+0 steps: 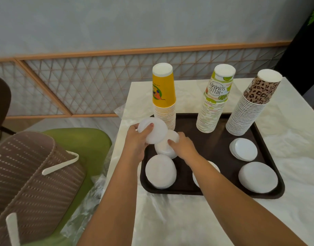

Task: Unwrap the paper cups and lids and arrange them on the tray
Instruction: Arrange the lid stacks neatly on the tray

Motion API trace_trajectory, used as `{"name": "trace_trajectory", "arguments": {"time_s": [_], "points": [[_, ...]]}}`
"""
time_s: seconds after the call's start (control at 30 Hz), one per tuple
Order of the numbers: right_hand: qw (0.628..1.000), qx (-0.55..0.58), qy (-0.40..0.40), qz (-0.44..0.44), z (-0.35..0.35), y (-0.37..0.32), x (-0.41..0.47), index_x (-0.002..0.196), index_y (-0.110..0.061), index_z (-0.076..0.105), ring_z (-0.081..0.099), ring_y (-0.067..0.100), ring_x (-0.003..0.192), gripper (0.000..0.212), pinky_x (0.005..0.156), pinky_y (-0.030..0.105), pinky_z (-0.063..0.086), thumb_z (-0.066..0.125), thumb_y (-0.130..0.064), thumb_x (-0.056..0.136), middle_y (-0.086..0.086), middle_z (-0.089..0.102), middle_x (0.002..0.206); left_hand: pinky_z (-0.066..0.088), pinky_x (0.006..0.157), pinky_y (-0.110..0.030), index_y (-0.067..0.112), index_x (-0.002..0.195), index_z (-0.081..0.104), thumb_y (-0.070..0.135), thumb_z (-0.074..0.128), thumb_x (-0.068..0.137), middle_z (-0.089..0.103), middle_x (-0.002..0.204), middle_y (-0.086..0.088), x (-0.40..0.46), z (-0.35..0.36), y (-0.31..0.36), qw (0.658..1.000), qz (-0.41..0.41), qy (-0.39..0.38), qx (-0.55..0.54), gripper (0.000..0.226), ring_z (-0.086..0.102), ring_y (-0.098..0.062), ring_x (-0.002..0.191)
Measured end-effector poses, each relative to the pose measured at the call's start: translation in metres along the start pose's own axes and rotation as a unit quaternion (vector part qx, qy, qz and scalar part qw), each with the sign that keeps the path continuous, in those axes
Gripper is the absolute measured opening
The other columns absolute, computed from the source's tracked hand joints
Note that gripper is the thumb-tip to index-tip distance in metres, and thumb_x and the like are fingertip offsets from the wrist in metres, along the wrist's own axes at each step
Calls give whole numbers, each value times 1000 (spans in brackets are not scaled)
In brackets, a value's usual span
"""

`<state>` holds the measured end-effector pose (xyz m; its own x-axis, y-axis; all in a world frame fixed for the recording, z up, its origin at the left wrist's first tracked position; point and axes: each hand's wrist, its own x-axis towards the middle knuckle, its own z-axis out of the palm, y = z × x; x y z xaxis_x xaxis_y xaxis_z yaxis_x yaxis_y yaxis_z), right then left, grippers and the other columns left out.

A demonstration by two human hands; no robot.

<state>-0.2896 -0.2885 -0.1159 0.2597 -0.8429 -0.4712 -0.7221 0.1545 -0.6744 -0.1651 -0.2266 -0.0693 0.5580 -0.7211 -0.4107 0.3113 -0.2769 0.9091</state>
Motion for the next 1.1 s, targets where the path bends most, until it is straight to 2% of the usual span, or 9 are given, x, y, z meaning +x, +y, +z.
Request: {"name": "trace_trajectory", "arguments": {"time_s": [0.17, 0.3, 0.4, 0.53, 0.63, 0.73, 0.9, 1.0, 1.1], "points": [[1000, -9, -8, -12, 13, -8, 3, 142, -11, 29, 49, 27, 121, 57, 87, 29, 40, 50, -37, 96, 14, 42, 138, 49, 97, -47, 8, 134, 40, 20, 68, 84, 49, 132, -11, 0, -7, 0, 1000, 8, 5, 19, 58, 52, -27, 117], [1000, -5, 8, -30, 8, -6, 0, 142, -11, 31, 47, 26, 123, 55, 93, 31, 41, 49, -35, 96, 13, 42, 139, 49, 97, -47, 9, 134, 40, 21, 69, 84, 49, 132, -10, -1, -4, 1, 999, 11, 0, 35, 58, 52, -27, 117], [996, -7, 58, -60, -15, 7, -5, 140, -12, 39, 48, 25, 124, 52, 99, 32, 39, 53, -32, 95, 12, 47, 138, 49, 97, -46, 14, 134, 40, 24, 70, 84, 49, 132, -7, -2, 6, 0, 998, 4, -10, 57, 59, 51, -25, 117], [987, -26, 138, -82, -58, 32, -14, 130, -13, 53, 55, 24, 115, 41, 93, 30, 42, 60, -23, 91, 10, 55, 130, 51, 93, -39, 20, 132, 42, 29, 68, 85, 49, 127, -2, -11, 31, -5, 994, 7, -37, 101, 55, 51, -22, 114], [975, -64, 198, -71, -88, 52, -19, 128, -14, 55, 54, 27, 114, 41, 93, 33, 43, 64, -21, 88, 11, 51, 130, 51, 94, -40, 19, 134, 41, 28, 68, 85, 49, 129, -4, -20, 53, -13, 992, 14, -66, 105, 57, 49, -22, 115], [965, -119, 230, -26, -111, 73, -23, 129, -17, 53, 43, 33, 123, 47, 100, 42, 39, 68, -24, 86, 12, 42, 136, 49, 97, -43, 19, 135, 40, 27, 68, 85, 48, 130, -3, -30, 75, -19, 989, 4, -94, 114, 58, 47, -23, 119], [964, -215, 142, 69, -134, 100, -19, 141, -24, 34, 27, 38, 133, 75, 105, 52, 33, 74, -35, 79, 13, 25, 146, 51, 93, -37, 18, 132, 42, 27, 67, 86, 48, 123, -1, -43, 106, -31, 981, 6, -131, 143, 52, 49, -19, 112], [963, -236, 82, 98, -141, 108, -12, 146, -26, 23, 24, 40, 135, 90, 104, 54, 35, 78, -35, 75, 14, 19, 149, 52, 89, -34, 16, 132, 42, 26, 66, 87, 48, 123, -2, -47, 121, -36, 978, 1, -144, 151, 52, 49, -18, 110], [959, -258, 38, 108, -145, 112, -6, 147, -27, 21, 24, 39, 135, 95, 103, 53, 38, 80, -33, 73, 13, 20, 148, 52, 89, -35, 15, 131, 41, 25, 66, 87, 49, 125, -4, -49, 133, -42, 976, -5, -152, 154, 52, 50, -19, 110]]}}
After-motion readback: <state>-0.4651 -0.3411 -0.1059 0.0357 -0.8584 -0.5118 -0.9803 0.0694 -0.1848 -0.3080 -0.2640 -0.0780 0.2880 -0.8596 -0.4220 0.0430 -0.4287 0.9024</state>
